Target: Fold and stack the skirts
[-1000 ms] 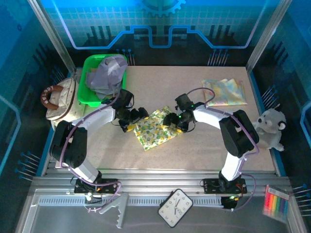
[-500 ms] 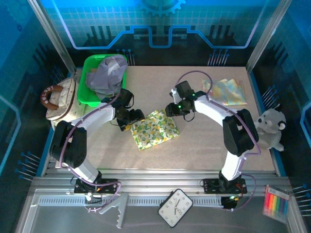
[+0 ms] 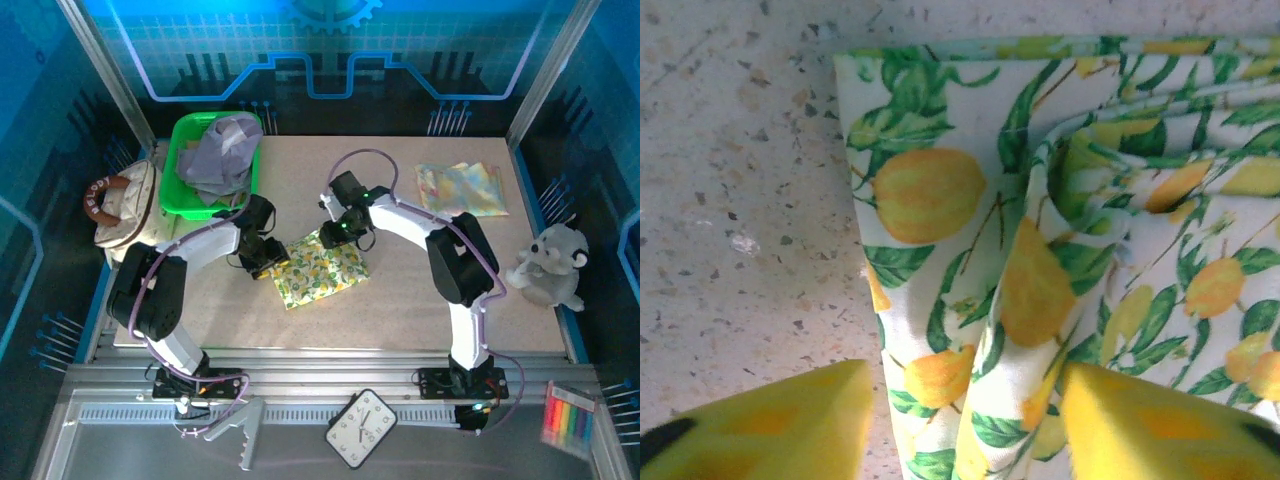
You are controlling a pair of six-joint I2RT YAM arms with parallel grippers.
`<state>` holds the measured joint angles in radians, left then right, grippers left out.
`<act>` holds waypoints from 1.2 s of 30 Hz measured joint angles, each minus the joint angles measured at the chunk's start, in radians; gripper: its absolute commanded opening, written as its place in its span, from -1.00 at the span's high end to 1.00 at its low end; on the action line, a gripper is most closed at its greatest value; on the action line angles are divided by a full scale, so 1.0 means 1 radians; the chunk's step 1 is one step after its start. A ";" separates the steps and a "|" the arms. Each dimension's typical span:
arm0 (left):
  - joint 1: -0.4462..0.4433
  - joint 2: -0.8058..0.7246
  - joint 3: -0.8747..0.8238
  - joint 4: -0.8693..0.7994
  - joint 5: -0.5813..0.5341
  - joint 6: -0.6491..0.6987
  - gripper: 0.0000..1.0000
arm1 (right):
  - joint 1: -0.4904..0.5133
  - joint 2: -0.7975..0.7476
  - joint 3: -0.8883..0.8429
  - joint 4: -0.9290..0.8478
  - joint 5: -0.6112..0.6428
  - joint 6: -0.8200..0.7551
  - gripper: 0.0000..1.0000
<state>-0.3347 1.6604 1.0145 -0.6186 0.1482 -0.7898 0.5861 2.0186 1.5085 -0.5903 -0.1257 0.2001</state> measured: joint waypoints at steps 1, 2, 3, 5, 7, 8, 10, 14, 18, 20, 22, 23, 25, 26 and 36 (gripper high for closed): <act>0.002 0.002 -0.003 0.006 0.003 -0.002 0.25 | 0.004 0.007 0.013 -0.010 0.015 0.000 0.77; 0.004 0.002 -0.005 0.012 0.006 -0.005 0.32 | 0.008 0.013 0.025 -0.021 0.025 0.001 0.89; 0.006 0.003 -0.007 0.021 0.008 -0.006 0.36 | 0.010 0.014 0.033 -0.027 0.040 0.001 0.96; 0.014 0.003 -0.014 0.039 0.015 -0.009 0.48 | 0.016 0.009 0.042 -0.038 0.060 0.007 1.00; 0.022 -0.001 -0.024 0.056 0.021 -0.015 0.59 | 0.024 -0.005 0.042 -0.038 0.070 0.010 1.00; 0.026 -0.005 -0.032 0.065 0.024 -0.016 0.65 | 0.028 -0.016 0.041 -0.037 0.073 0.016 1.00; 0.034 -0.016 -0.050 0.084 0.031 -0.019 0.80 | 0.032 -0.048 0.033 -0.022 0.074 0.029 1.00; 0.045 -0.025 -0.094 0.146 0.055 -0.017 0.91 | 0.036 -0.089 0.026 0.021 0.069 0.066 0.85; 0.057 -0.025 -0.145 0.210 0.074 -0.016 0.83 | 0.036 -0.022 0.069 0.029 0.088 0.106 0.51; 0.072 -0.025 -0.170 0.226 0.081 -0.015 0.76 | 0.036 0.032 0.092 0.030 0.105 0.122 0.25; 0.085 -0.027 -0.188 0.246 0.093 -0.012 0.69 | 0.036 0.058 0.094 0.025 0.115 0.128 0.04; 0.090 -0.031 -0.196 0.258 0.098 -0.012 0.66 | 0.035 0.061 0.093 0.020 0.119 0.127 0.00; 0.094 -0.040 -0.212 0.278 0.104 -0.005 0.58 | 0.034 0.055 0.093 0.019 0.123 0.127 -0.01; 0.095 -0.042 -0.217 0.286 0.107 0.001 0.54 | 0.032 0.049 0.092 0.018 0.126 0.128 0.04; 0.103 -0.154 -0.233 0.273 0.098 -0.009 0.33 | -0.057 -0.044 0.028 0.010 0.111 0.170 0.93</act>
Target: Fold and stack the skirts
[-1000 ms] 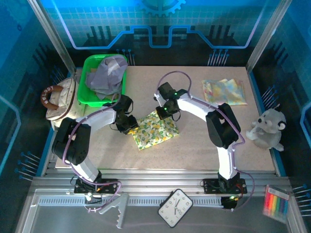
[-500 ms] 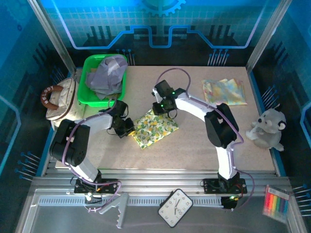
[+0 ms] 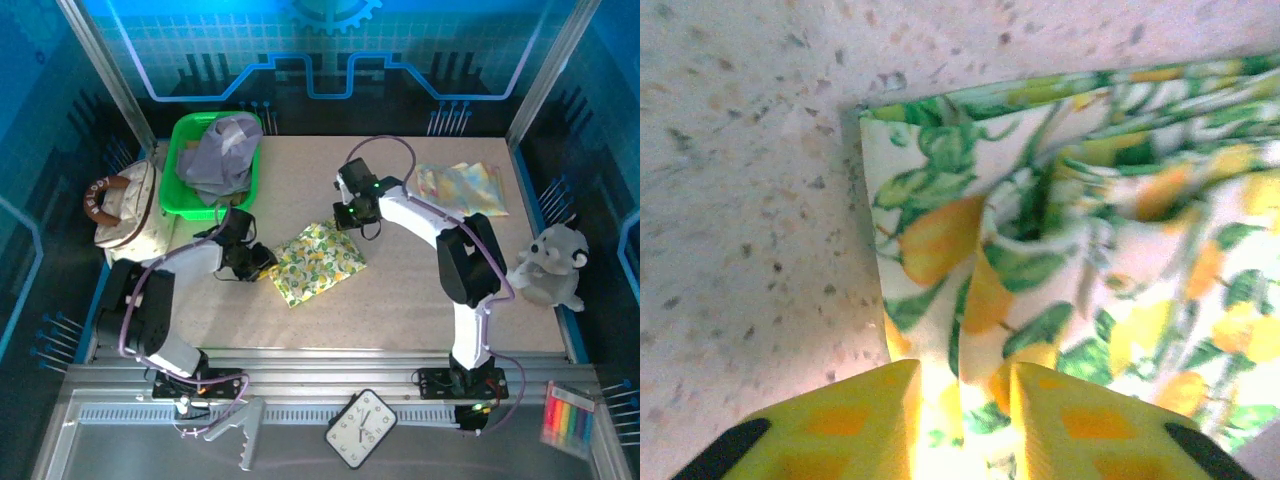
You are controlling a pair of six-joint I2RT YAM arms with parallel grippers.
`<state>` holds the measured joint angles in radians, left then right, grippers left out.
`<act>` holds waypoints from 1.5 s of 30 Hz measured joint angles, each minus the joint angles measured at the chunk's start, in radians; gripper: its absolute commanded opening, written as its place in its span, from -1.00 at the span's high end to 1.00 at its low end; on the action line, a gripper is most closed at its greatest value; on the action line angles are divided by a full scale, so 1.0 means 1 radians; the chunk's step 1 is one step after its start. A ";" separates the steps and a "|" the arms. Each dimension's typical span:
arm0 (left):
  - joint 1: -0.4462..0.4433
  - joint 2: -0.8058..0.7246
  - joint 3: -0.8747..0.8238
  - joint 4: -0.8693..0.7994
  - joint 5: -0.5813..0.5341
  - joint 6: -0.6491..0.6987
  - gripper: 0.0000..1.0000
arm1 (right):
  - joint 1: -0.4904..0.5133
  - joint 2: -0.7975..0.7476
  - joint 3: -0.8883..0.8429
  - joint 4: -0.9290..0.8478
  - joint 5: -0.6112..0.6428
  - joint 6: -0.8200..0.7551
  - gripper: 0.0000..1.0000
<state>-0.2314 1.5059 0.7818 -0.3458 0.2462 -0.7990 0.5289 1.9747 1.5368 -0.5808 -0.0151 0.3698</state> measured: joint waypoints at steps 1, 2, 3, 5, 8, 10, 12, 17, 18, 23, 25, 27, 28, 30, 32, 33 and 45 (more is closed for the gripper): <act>0.000 -0.042 0.000 -0.008 -0.014 -0.011 0.32 | 0.000 0.000 0.000 -0.004 -0.005 0.000 0.94; 0.000 -0.077 0.000 -0.013 -0.024 -0.018 0.32 | 0.001 0.000 0.000 -0.006 -0.014 0.000 0.96; 0.000 -0.117 0.000 -0.016 -0.035 -0.030 0.28 | 0.003 0.000 -0.002 -0.007 -0.026 0.000 0.97; -0.007 -0.171 0.001 -0.012 -0.045 -0.046 0.21 | 0.005 0.000 -0.002 -0.010 -0.052 0.000 0.99; -0.040 -0.178 0.014 0.010 -0.022 -0.072 0.27 | 0.007 0.000 -0.005 -0.010 -0.092 0.001 1.00; -0.072 -0.119 0.042 0.057 0.028 -0.098 0.31 | 0.009 0.002 -0.005 -0.009 -0.119 0.005 1.00; -0.104 -0.042 0.071 0.121 0.076 -0.121 0.37 | 0.011 0.009 -0.005 -0.002 -0.140 0.012 1.00; -0.157 0.155 0.129 0.219 0.129 -0.171 0.45 | 0.023 0.056 -0.004 0.014 -0.173 0.035 1.00; -0.157 0.180 0.133 0.212 0.122 -0.172 0.45 | 0.025 0.070 -0.004 0.016 -0.173 0.041 1.00; -0.142 0.225 0.140 0.111 0.007 -0.168 0.33 | 0.026 0.138 -0.004 0.005 -0.120 0.080 1.00; -0.137 0.222 0.138 0.109 -0.010 -0.168 0.29 | 0.026 0.150 -0.008 0.005 -0.110 0.099 1.00; -0.133 0.219 0.135 0.108 -0.019 -0.167 0.22 | 0.027 0.138 -0.016 0.011 -0.089 0.114 1.00; -0.131 0.216 0.134 0.108 -0.023 -0.165 0.15 | 0.027 0.134 -0.025 0.012 -0.077 0.122 1.00; -0.129 0.211 0.132 0.111 -0.024 -0.162 0.03 | 0.026 0.125 -0.035 0.013 -0.073 0.131 0.99; -0.128 0.205 0.133 0.112 -0.022 -0.146 -0.11 | 0.027 0.111 -0.041 0.012 -0.074 0.132 0.97; -0.127 0.202 0.133 0.111 -0.021 -0.142 -0.16 | 0.027 0.100 -0.045 0.013 -0.075 0.132 0.96; -0.109 0.227 0.185 0.059 -0.032 -0.081 -0.34 | 0.084 -0.030 -0.195 0.048 -0.246 0.163 0.75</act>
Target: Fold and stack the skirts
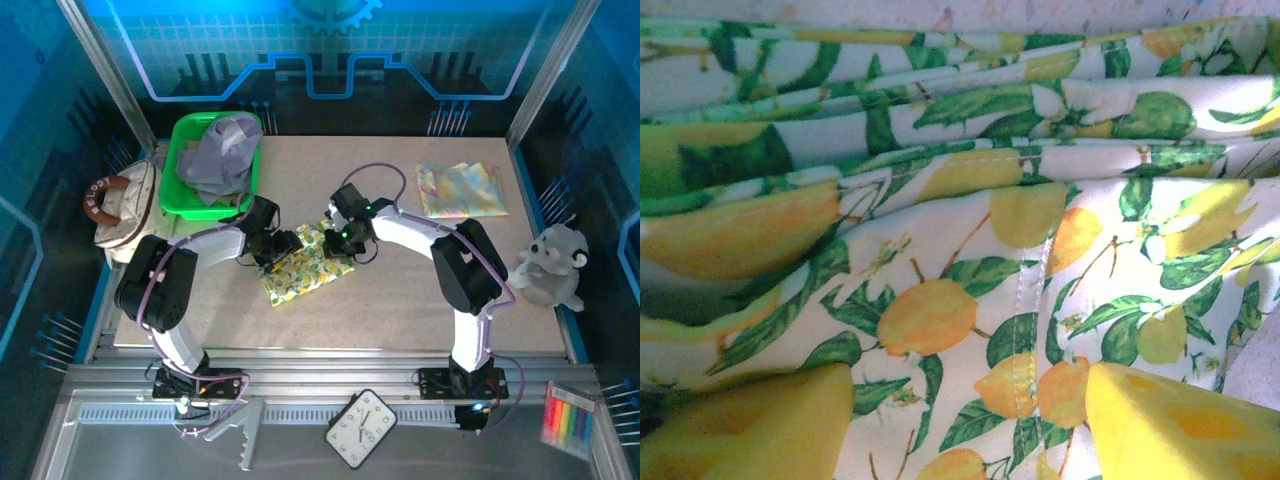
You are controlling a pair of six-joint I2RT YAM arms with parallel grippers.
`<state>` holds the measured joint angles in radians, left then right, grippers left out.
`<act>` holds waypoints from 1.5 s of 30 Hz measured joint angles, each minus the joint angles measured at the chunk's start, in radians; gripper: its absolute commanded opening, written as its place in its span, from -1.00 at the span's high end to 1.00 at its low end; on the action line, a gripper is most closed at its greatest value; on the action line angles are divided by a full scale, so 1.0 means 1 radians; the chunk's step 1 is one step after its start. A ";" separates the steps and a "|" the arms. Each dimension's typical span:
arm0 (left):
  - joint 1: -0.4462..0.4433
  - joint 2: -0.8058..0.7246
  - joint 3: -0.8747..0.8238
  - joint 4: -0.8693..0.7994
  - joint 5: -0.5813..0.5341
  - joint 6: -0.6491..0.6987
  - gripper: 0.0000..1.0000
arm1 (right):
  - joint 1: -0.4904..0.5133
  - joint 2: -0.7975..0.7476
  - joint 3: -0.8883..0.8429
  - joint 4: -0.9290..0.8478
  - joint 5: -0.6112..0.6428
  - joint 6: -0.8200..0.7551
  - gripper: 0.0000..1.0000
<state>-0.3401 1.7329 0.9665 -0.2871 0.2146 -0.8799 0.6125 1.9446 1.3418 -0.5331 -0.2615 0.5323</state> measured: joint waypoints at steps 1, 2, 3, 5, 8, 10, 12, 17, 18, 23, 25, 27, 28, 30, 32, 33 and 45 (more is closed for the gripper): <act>0.001 0.008 0.009 -0.001 0.000 0.006 -0.35 | 0.000 0.013 -0.009 -0.005 -0.011 0.004 0.74; 0.003 0.014 0.015 0.000 0.000 0.014 -0.35 | 0.000 0.025 -0.016 -0.007 -0.019 0.010 0.74; 0.004 0.021 0.023 0.000 0.002 0.020 -0.37 | 0.000 0.036 -0.026 -0.010 -0.026 0.018 0.73; 0.005 0.034 0.039 -0.001 0.006 0.037 -0.38 | 0.000 0.044 -0.049 -0.007 -0.040 0.039 0.72; 0.005 0.061 0.071 -0.001 0.016 0.068 -0.38 | 0.000 0.030 -0.079 0.015 -0.072 0.087 0.68; 0.005 0.085 0.102 -0.001 0.018 0.083 -0.39 | -0.003 0.010 -0.122 0.065 -0.100 0.139 0.61; 0.005 0.100 0.131 -0.008 0.017 0.101 -0.43 | -0.007 -0.003 -0.148 0.103 -0.118 0.192 0.50; 0.032 0.077 0.142 -0.044 0.006 0.124 -0.64 | -0.025 -0.038 -0.150 0.129 -0.081 0.266 0.08; 0.043 0.062 0.141 -0.057 0.002 0.125 -0.70 | -0.031 -0.055 -0.150 0.124 -0.061 0.269 0.01; 0.066 -0.062 0.116 -0.067 0.056 0.100 -0.91 | -0.072 -0.147 -0.150 0.117 0.000 0.265 -0.58; 0.053 -0.093 0.106 -0.057 0.100 0.071 -0.98 | -0.102 -0.155 -0.152 0.134 -0.008 0.248 -0.77; 0.037 -0.103 0.090 -0.035 0.146 0.038 -0.98 | -0.132 -0.150 -0.157 0.154 -0.024 0.232 -0.82; 0.030 -0.105 0.072 -0.012 0.171 0.014 -0.98 | -0.147 -0.143 -0.158 0.161 -0.038 0.219 -0.85; 0.023 -0.107 0.021 0.032 0.204 -0.027 -0.98 | -0.167 -0.122 -0.158 0.179 -0.067 0.192 -0.98; 0.024 -0.107 -0.031 0.051 0.213 -0.062 -0.98 | -0.175 -0.093 -0.157 0.195 -0.096 0.154 -0.98; 0.029 -0.107 -0.056 0.056 0.213 -0.076 -0.98 | -0.175 -0.077 -0.157 0.199 -0.112 0.135 -0.98; 0.055 -0.096 -0.130 0.100 0.200 -0.111 -0.98 | -0.175 0.002 -0.124 0.236 -0.249 0.016 -0.84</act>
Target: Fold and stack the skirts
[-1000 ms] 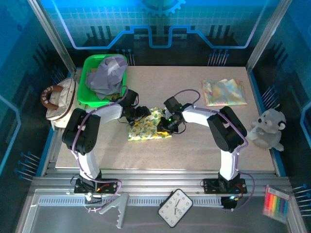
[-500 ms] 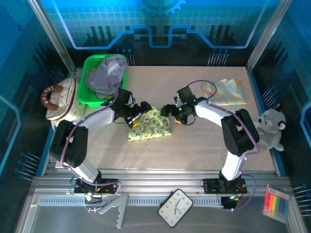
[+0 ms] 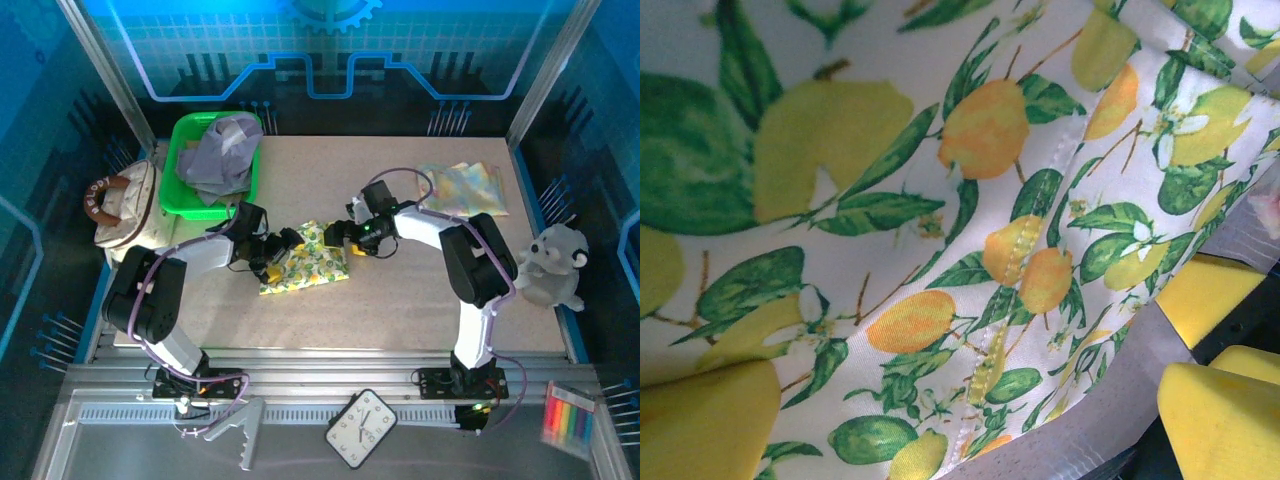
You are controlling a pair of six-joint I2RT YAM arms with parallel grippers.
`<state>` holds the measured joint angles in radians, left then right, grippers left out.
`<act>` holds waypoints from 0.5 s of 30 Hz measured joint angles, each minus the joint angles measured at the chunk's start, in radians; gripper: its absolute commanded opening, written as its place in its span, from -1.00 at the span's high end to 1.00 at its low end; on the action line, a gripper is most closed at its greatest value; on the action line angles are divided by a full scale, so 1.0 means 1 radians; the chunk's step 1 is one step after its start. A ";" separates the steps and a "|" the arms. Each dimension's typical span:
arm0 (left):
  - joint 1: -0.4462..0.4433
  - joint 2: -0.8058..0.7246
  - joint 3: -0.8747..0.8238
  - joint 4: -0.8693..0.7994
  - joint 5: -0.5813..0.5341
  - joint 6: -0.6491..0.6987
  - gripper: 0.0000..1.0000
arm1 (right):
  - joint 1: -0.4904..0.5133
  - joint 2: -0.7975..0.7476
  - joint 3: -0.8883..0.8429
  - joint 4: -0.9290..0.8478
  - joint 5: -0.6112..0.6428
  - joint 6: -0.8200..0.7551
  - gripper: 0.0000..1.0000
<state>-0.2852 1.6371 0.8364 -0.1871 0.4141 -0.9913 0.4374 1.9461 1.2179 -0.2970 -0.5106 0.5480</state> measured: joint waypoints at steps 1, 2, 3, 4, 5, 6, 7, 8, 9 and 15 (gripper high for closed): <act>0.000 0.000 -0.002 0.005 0.001 -0.002 -0.98 | 0.001 0.007 0.000 0.004 -0.011 0.000 -0.83; 0.000 0.000 -0.003 0.007 0.002 -0.004 -0.98 | 0.001 0.013 0.000 0.007 -0.022 0.000 -0.82; 0.000 0.001 -0.004 0.010 0.003 -0.005 -0.98 | 0.001 0.019 0.000 0.010 -0.026 0.002 -0.81; 0.000 0.002 -0.005 0.012 0.003 -0.005 -0.98 | 0.000 0.019 0.000 0.014 -0.035 0.002 -0.80; 0.000 0.002 -0.005 0.013 0.003 -0.005 -0.98 | 0.000 0.023 0.000 0.024 -0.043 0.005 -0.79; 0.000 0.003 -0.005 0.013 0.004 -0.005 -0.98 | 0.001 0.027 0.001 0.031 -0.048 0.009 -0.77; 0.000 0.004 -0.005 0.014 0.005 -0.005 -0.98 | 0.000 0.028 0.000 0.039 -0.058 0.017 -0.75; 0.001 0.005 -0.005 0.017 0.006 -0.005 -0.98 | 0.000 0.033 0.000 0.052 -0.067 0.025 -0.73; 0.001 0.006 -0.005 0.019 0.007 -0.005 -0.98 | 0.000 0.037 0.000 0.061 -0.071 0.034 -0.71; 0.001 0.008 -0.006 0.034 0.013 -0.005 -0.98 | -0.004 0.053 -0.024 0.159 -0.130 0.095 -0.46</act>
<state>-0.2840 1.6455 0.8299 -0.1528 0.4271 -0.9966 0.4332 1.9995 1.1938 -0.1383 -0.6403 0.6426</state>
